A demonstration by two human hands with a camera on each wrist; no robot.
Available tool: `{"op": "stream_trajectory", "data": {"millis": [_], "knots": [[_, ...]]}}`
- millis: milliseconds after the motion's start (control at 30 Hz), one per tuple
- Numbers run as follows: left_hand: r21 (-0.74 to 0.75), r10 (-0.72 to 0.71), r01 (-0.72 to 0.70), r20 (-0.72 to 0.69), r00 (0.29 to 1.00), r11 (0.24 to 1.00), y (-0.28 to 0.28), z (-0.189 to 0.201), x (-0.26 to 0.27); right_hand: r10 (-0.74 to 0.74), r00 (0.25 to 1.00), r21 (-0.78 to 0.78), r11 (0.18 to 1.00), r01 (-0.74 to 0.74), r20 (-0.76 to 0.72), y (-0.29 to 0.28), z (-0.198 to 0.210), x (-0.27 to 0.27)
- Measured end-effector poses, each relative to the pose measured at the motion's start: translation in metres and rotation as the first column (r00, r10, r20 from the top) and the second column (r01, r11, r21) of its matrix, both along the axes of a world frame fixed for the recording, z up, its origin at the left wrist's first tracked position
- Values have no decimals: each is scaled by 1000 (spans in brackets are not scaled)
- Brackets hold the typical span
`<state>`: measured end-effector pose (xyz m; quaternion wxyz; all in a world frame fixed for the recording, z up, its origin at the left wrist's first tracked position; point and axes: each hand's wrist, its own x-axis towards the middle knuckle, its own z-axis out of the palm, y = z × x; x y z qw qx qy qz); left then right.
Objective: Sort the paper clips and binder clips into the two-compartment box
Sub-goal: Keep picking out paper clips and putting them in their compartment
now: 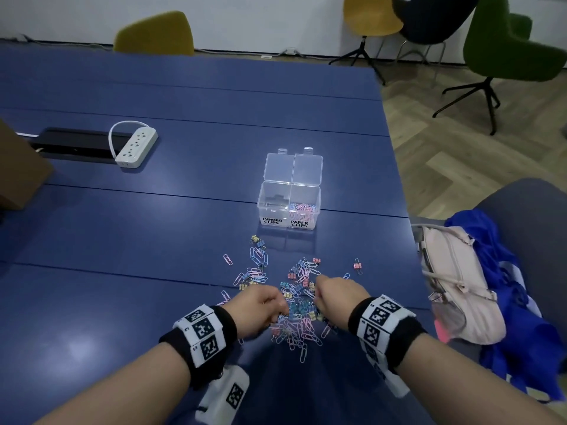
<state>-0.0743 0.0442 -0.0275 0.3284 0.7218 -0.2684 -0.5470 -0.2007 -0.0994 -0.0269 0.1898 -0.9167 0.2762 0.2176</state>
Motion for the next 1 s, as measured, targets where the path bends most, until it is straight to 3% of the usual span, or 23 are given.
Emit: {"op": "stream_trajectory", "data": {"millis": [200, 267, 333, 400, 467, 500, 567, 633, 700, 767, 800, 867, 900, 933, 1000], "knots": [[-19, 136, -136, 29, 990, 991, 7, 0, -10, -218, 969, 239, 953, 185, 118, -6, 5, -19], [-59, 59, -50, 169, 984, 997, 8, 0, -16, -286, 945, 340, 914, 220, 156, -5, 8, -25], [-36, -133, 159, 387, 912, 987, 11, 4, -22, -393, 905, 441, 850, 289, 164, -2, 8, -32], [123, -373, 384, 620, 691, 915, 13, 10, -29, -596, 791, 634, 666, 393, 136, 3, 5, -39], [229, -482, 489, 727, 489, 841, 13, 13, -34, -784, 621, 826, 370, 426, 31, 12, 0, -45], [242, -496, 516, 750, 438, 822, 11, 12, -36, -835, 549, 879, 239, 413, -31, 16, -2, -47], [267, -517, 548, 772, 371, 793, 7, 9, -41, -886, 450, 922, 79, 380, -110, 22, -5, -51], [292, -527, 551, 782, 334, 782, 1, 6, -45, -916, 382, 931, 26, 363, -123, 26, -6, -56], [294, -523, 539, 782, 340, 790, -4, 3, -47, -933, 337, 930, 4, 367, -129, 29, -5, -62], [283, -516, 528, 774, 368, 801, -9, 1, -45, -926, 366, 912, 67, 404, -94, 29, -5, -66], [276, -512, 523, 768, 385, 806, -13, 0, -44, -898, 439, 874, 197, 444, -21, 29, -6, -68], [261, -497, 512, 768, 404, 819, -17, -1, -41, -677, 709, 613, 650, 450, 198, 29, -6, -72], [258, -490, 506, 773, 403, 823, -19, -2, -41, -494, 829, 422, 831, 362, 261, 29, -6, -73], [260, -487, 504, 780, 393, 824, -19, -2, -40, -345, 900, 286, 920, 268, 266, 30, -4, -72], [276, -491, 501, 790, 369, 820, -21, -5, -38, -143, 963, 96, 988, 123, 230, 33, -1, -70]]}}
